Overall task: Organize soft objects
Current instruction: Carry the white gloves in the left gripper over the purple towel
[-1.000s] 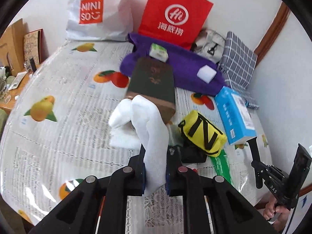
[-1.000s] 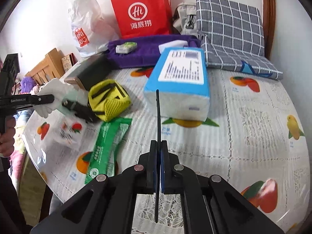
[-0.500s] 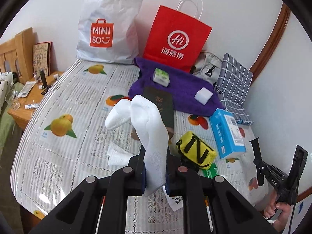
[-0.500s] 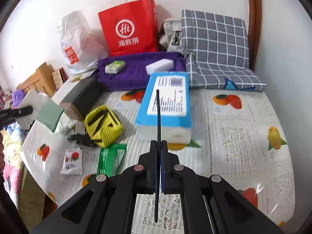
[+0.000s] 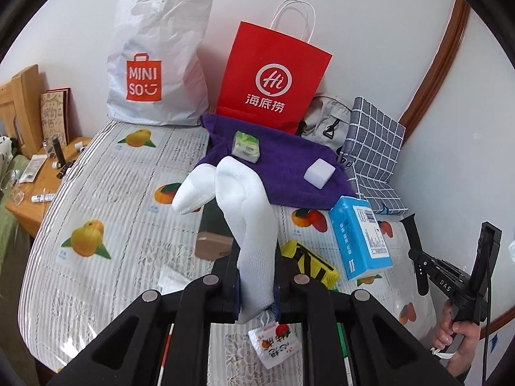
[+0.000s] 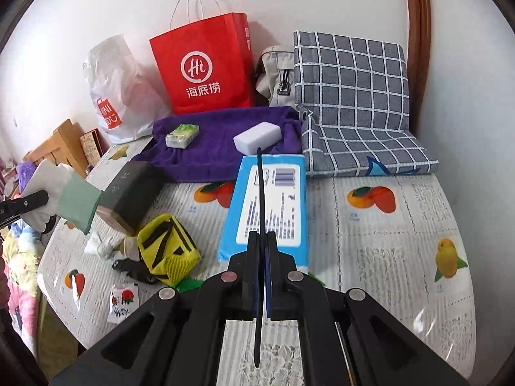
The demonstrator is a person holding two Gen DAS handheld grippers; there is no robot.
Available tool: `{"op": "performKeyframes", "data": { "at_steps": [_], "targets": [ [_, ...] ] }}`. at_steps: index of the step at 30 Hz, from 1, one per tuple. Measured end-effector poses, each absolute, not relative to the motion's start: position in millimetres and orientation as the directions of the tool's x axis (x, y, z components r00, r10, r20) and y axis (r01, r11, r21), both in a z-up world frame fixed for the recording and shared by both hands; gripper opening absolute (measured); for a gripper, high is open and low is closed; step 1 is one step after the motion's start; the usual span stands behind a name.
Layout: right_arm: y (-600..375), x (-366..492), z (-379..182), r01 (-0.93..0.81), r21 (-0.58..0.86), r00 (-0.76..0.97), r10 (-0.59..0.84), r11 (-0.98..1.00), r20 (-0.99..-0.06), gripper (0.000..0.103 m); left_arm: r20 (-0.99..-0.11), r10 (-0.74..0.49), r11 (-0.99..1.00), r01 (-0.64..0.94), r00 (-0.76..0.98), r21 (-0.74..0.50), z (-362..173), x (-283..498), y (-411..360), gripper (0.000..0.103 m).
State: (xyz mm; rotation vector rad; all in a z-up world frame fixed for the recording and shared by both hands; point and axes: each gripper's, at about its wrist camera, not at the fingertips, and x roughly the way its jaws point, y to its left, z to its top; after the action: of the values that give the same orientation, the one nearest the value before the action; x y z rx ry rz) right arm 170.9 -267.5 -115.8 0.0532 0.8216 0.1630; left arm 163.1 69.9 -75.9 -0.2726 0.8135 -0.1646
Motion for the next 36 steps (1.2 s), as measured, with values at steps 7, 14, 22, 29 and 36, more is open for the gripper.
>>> {"op": "performKeyframes", "data": {
  "at_steps": [7,14,22,29,36],
  "targets": [
    [-260.6,193.2,-104.0,-0.147,0.106,0.683,0.179,0.983,-0.708,0.003,-0.7,-0.246,0.953,0.033,0.67,-0.302,-74.4,189.5,65.6,0.013],
    [-253.6,221.5,-95.1,-0.162,0.099,0.689,0.185,0.982,-0.7,0.003,-0.706,-0.213,0.963,0.023,0.675,-0.268,-69.9,217.7,62.3,0.013],
    [-247.4,256.7,-90.4,-0.176,0.099,0.689,0.194,0.979,-0.698,0.003,-0.716,-0.179,0.974,0.021,0.675,-0.224,-71.4,253.3,55.5,0.013],
    [-246.9,289.7,-93.8,-0.174,0.105,0.681,0.197,0.979,-0.706,0.003,-0.717,-0.181,0.975,0.029,0.673,-0.22,-73.2,285.2,50.8,0.013],
    [-249.1,324.6,-102.2,-0.172,0.138,0.663,0.219,0.975,-0.716,0.003,-0.719,-0.185,0.976,0.041,0.67,-0.214,-73.4,313.5,44.0,0.013]
  ]
}}
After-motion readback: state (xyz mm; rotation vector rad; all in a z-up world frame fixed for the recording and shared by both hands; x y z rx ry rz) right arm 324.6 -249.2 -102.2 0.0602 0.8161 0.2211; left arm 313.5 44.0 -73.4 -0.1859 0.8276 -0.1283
